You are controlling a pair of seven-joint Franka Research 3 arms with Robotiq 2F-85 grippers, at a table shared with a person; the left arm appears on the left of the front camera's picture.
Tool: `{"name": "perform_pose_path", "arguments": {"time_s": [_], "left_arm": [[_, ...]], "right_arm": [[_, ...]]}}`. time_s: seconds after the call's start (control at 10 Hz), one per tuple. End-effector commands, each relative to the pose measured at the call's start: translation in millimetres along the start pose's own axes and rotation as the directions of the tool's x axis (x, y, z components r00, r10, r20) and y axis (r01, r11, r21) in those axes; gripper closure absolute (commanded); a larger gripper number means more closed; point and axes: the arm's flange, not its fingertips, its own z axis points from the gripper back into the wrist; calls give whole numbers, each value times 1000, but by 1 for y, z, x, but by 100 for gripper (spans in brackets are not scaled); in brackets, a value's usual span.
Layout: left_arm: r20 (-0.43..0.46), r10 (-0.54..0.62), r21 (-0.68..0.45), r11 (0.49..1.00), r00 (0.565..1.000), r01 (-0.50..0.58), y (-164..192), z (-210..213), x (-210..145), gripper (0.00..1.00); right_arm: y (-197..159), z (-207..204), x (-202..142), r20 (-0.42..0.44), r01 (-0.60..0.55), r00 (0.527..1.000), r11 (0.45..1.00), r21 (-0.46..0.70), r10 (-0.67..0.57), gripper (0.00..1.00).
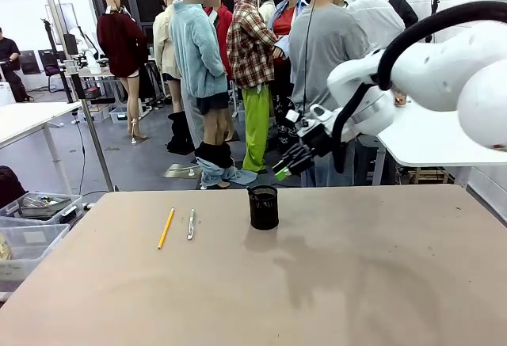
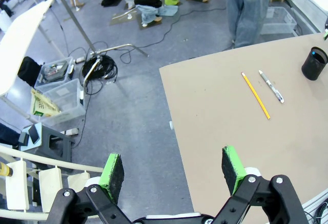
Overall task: Place the pens into the pen holder.
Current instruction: Pick up a writing instrument from the table and place it into the Pen holder.
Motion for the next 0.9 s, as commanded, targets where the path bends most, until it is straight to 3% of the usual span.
{"name": "perform_pose_path", "arguments": {"time_s": [0.0,0.3,0.6,0.8], "left_arm": [[8,13,8,1000,1000,-13,0,-1,2,0],[8,13,8,1000,1000,-13,0,-1,2,0],[8,13,8,1000,1000,-13,0,-1,2,0],[8,13,8,1000,1000,-13,0,-1,2,0]], "right_arm": [[56,42,-7,-135,77,985,972,-221,-108,46],[110,108,-25,-231,229,899,849,-477,-372,46],[148,166,-46,-185,349,778,659,-666,-600,46],[154,208,-57,-100,460,563,411,-787,-821,46]]}}
